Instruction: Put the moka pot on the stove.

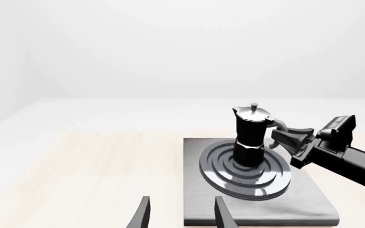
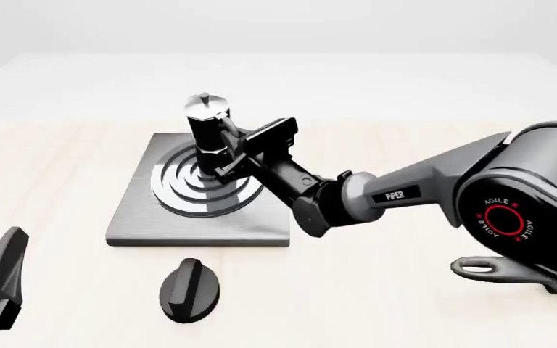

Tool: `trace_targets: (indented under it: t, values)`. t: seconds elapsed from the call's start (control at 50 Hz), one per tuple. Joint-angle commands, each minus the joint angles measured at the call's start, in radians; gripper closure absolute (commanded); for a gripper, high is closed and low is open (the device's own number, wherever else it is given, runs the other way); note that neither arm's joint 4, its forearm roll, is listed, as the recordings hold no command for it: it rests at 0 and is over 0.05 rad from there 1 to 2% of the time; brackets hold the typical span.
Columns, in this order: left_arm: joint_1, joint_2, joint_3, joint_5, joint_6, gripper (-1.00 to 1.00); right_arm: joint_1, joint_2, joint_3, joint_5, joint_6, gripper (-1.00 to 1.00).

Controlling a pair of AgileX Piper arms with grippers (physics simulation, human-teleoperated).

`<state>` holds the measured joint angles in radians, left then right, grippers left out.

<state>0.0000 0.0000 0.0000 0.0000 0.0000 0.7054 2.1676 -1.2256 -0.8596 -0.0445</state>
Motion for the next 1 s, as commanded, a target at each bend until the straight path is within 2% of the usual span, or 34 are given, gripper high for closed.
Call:
trace_targets:
  t: [0.02,0.4,0.42,0.78,1.0]
  values:
    - [0.000,0.000,0.000,0.000,0.000,-1.00,0.002,0.013,-0.017,0.009,0.011,1.00]
    - [0.000,0.000,0.000,0.000,0.000,-1.00,-0.007,0.042,-0.059,0.051,0.014,1.00]
    - [0.000,0.000,0.000,0.000,0.000,-1.00,-0.006,0.043,-0.061,0.055,0.018,-1.00]
    - [0.000,0.000,0.000,0.000,0.000,-1.00,-0.016,0.055,-0.079,0.069,0.024,-1.00]
    - [0.000,0.000,0.000,0.000,0.000,-1.00,-0.019,0.018,-0.036,0.062,0.019,-1.00]
